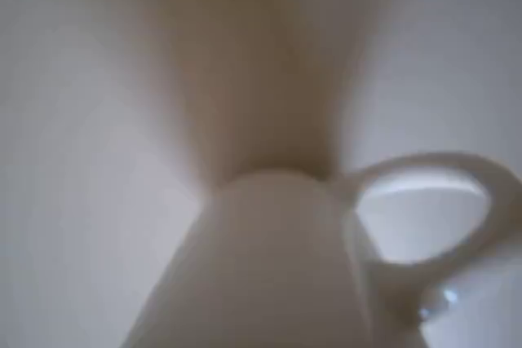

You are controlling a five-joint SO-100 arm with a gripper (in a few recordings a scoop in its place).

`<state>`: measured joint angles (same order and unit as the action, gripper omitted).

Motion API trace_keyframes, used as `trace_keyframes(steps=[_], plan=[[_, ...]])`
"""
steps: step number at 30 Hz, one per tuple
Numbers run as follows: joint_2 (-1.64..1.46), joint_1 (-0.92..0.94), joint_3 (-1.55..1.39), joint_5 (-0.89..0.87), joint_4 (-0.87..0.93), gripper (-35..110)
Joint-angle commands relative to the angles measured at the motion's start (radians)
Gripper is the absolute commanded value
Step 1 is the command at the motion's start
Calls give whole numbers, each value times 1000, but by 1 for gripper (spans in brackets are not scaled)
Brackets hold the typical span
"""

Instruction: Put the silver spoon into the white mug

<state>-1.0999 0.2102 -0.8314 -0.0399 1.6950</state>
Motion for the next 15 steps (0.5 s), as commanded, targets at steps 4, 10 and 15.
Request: trace_keyframes(steps=[4,10,15], plan=[[-20,11,0,6,2,-2],[-89,-29,6,-3,34,5],[-169,-77,8,2,57,21]])
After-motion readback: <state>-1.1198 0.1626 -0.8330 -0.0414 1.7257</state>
